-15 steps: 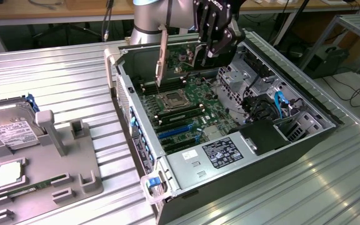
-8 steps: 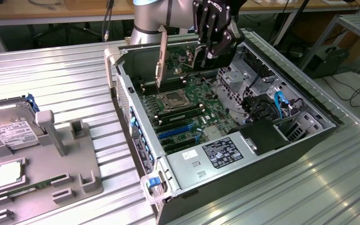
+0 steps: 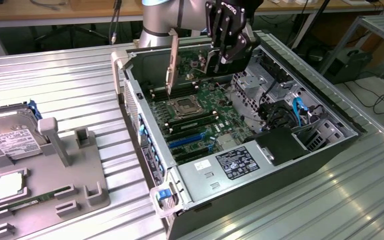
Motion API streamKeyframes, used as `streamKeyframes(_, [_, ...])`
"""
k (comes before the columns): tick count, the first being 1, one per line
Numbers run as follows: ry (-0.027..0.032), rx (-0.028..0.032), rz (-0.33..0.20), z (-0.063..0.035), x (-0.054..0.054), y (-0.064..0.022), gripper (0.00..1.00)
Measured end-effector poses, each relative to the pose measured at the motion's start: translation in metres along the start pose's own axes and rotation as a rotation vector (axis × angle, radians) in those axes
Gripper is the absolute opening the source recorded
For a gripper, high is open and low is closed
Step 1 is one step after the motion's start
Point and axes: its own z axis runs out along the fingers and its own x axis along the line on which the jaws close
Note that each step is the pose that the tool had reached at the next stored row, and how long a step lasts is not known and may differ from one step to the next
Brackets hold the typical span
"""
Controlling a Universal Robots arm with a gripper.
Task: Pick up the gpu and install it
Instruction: 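Insert the gpu into the slot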
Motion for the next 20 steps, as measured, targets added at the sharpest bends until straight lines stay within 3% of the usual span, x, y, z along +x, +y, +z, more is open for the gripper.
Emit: streamKeyframes(20, [-0.0001,0.0,0.0,0.0047,0.0001,0.0001,0.28])
